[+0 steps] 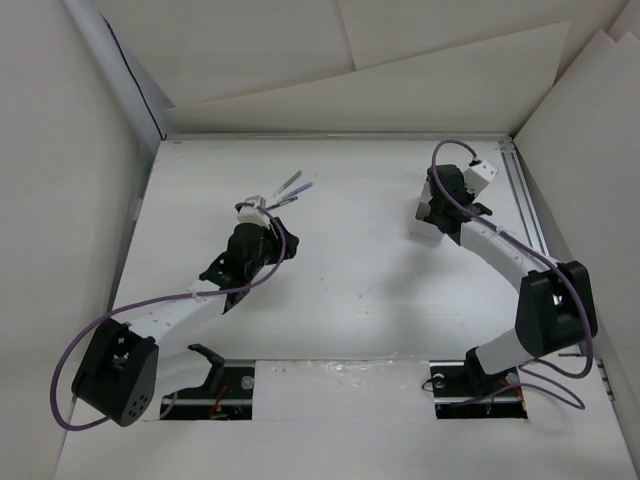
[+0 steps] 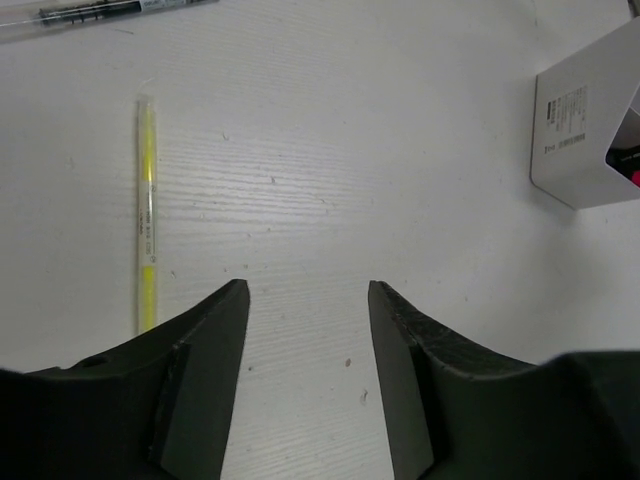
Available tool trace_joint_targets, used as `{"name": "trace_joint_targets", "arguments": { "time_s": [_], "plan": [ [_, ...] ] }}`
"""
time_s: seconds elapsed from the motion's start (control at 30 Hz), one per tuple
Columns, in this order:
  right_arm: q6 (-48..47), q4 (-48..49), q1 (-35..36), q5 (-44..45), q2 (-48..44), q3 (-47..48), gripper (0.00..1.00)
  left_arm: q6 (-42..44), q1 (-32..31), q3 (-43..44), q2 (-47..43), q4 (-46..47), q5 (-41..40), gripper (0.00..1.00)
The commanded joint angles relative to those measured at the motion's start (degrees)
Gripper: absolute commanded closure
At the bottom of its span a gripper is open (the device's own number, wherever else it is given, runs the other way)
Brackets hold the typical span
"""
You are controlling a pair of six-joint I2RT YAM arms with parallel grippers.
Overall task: Sort the stationery into containers
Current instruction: Place the pen in the storage box.
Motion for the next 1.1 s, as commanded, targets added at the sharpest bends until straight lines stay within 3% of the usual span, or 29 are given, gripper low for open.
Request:
{"name": "trace_joint_targets", "arguments": {
  "time_s": [0.0,0.1,0.13,0.2,0.3,0.33,0.47,0.53,0.67,0.77,0.83,0.9,0.93,1.03,1.07],
  "plan": [
    [0.4,2.6,0.7,2.0,0.6,2.4,0.9,-0.1,0.0,1.4,1.1,1.7,-0.5,0.56],
    [0.4,2.6,1.8,2.6,1.9,2.9,0.88,-0.7,0.0,1.4,1.1,2.2,0.0,0.66],
    [0.4,2.6,1.8,2.6,2.4,3.5,0.87,-1.2,0.0,1.4,0.4,2.2,0.0,0.77],
    [0.4,2.6,1.8,1.5,2.4,4.0,0.82,-1.2,0.0,0.7,-1.7,2.2,-1.4,0.81],
    [0.4,3.1,3.2,1.0,2.4,4.0,0.67,-1.2,0.0,-2.2,-6.0,3.5,-2.6,0.87],
    [0.4,3.1,3.2,1.0,1.3,4.0,0.56,-1.2,0.0,-2.9,-7.1,3.5,-2.6,0.89],
    [1.0,3.1,3.7,-1.7,-3.0,3.3,0.31,0.3,0.0,-3.5,-10.2,2.2,-6.2,0.97],
    [1.0,2.6,4.3,-2.4,-5.4,2.0,0.26,0.3,0.0,-3.5,-9.1,1.5,-6.8,0.97],
    [1.0,1.3,4.3,-5.4,-13.5,0.8,0.26,0.3,0.0,0.2,-4.1,-3.9,-9.4,0.95],
    [-0.2,1.3,5.6,-8.5,-18.2,-1.3,0.35,0.3,0.0,1.4,-0.5,-6.8,-10.6,0.82],
    [-1.8,2.6,5.6,-10.7,-21.7,-3.2,0.48,-0.2,0.0,2.3,1.6,-8.9,-11.3,0.7],
    [-1.8,2.6,5.6,-13.8,-23.1,-3.9,0.6,-0.2,0.0,4.2,4.8,-12.4,-12.2,0.67],
    [-1.8,2.6,5.6,-15.0,-23.9,-4.6,0.71,-0.2,0.0,4.3,5.8,-12.4,-12.2,0.66],
    [-1.8,2.6,6.3,-19.3,-24.5,-6.3,0.89,-0.2,0.0,5.6,9.4,-12.4,-13.1,0.64],
    [-1.8,3.2,6.9,-20.4,-24.5,-6.3,0.89,-0.2,0.0,6.1,10.2,-13.1,-13.1,0.64]
  ]
}}
